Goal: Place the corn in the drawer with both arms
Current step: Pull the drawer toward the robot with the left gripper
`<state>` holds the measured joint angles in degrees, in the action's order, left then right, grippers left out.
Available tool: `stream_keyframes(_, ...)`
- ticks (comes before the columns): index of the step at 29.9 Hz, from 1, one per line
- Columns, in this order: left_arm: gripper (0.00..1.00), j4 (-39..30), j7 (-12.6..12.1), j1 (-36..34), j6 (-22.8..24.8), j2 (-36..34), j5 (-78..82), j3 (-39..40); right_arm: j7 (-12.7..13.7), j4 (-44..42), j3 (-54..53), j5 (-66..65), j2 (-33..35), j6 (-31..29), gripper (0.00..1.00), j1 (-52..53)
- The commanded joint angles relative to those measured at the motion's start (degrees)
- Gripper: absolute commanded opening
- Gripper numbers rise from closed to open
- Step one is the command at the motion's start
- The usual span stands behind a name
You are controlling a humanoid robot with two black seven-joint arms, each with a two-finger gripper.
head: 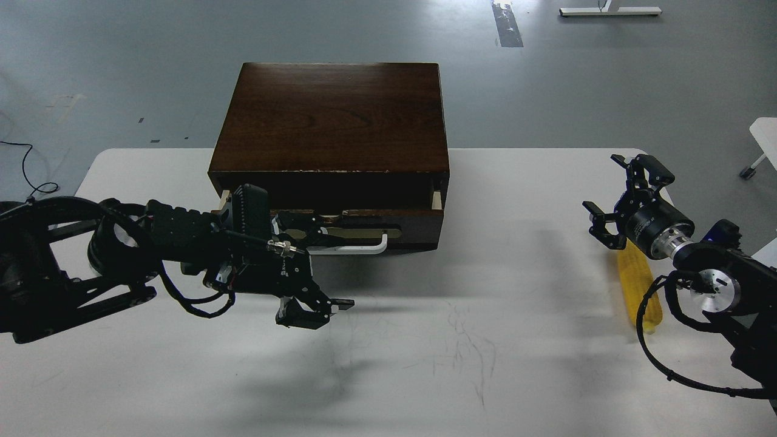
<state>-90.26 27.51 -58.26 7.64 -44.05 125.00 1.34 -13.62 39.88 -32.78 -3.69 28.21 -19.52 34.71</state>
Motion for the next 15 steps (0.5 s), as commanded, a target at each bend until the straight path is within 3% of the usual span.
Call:
stream_keyframes(1,0.98,-0.71,0.0,0.07,-0.08,-0.86,0.0,0.15,0.0,-0.07,0.0,0.0,0.0,0.0,1.0,0.0)
stream_keyframes(15,0.98,-3.7,0.0,1.22,-0.08,-3.93,0.0,0.15,0.0,-0.07,0.0,0.0,-0.53,0.0,1.0,-0.26)
